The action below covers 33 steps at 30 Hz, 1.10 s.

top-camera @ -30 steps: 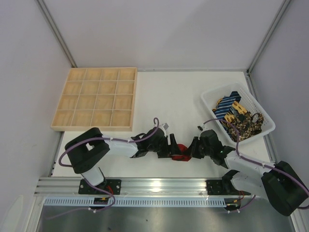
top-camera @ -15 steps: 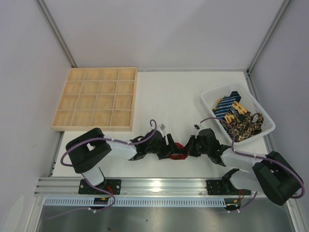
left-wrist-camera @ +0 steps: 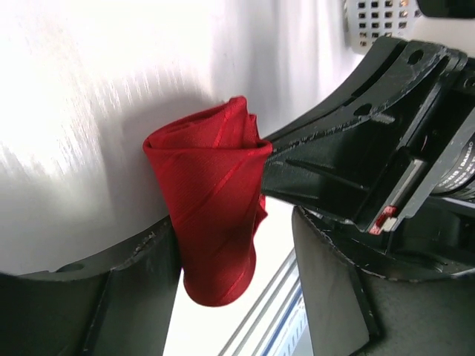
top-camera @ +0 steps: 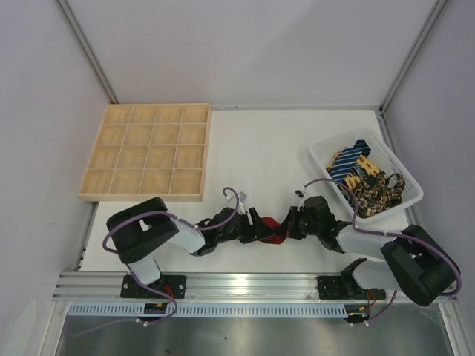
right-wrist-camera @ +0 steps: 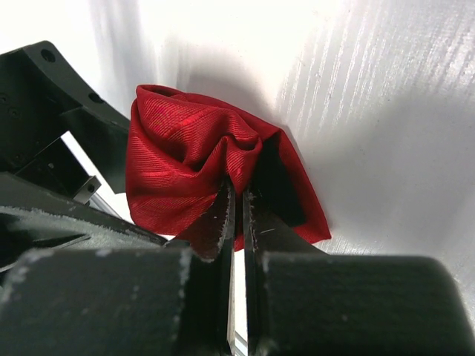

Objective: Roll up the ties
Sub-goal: Roll the tie

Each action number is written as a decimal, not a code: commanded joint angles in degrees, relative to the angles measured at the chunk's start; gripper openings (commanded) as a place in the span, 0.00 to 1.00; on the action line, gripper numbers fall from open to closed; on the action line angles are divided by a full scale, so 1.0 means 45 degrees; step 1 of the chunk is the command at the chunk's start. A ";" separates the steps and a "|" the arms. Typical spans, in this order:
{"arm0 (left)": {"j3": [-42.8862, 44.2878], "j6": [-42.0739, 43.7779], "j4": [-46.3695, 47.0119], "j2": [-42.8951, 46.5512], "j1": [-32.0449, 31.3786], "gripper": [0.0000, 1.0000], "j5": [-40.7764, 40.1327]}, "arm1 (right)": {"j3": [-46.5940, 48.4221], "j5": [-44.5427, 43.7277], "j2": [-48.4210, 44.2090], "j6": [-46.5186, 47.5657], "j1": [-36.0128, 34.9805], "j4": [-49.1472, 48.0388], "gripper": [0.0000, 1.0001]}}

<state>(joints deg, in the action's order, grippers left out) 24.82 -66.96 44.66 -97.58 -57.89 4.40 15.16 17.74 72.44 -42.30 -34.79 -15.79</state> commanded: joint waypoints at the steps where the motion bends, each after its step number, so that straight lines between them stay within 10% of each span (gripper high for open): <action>1: -0.0613 0.1188 -0.1256 -0.1322 0.0227 0.66 -0.1662 | -0.0419 -0.0387 0.0639 0.0866 -0.0239 0.2122 0.00; 22: -0.0573 0.1754 0.1323 -0.2827 0.0286 0.32 -0.1779 | -0.0341 -0.0250 0.0757 0.1119 -0.0278 0.2122 0.00; 33: -0.0730 0.2067 0.0897 -0.2788 0.0305 0.38 -0.1585 | -0.0361 -0.0426 0.0484 0.0944 -0.0239 0.2181 0.00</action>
<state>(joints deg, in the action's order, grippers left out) 23.31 -62.92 60.88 -106.74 -57.10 1.85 15.55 16.80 72.82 -40.42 -34.76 -16.75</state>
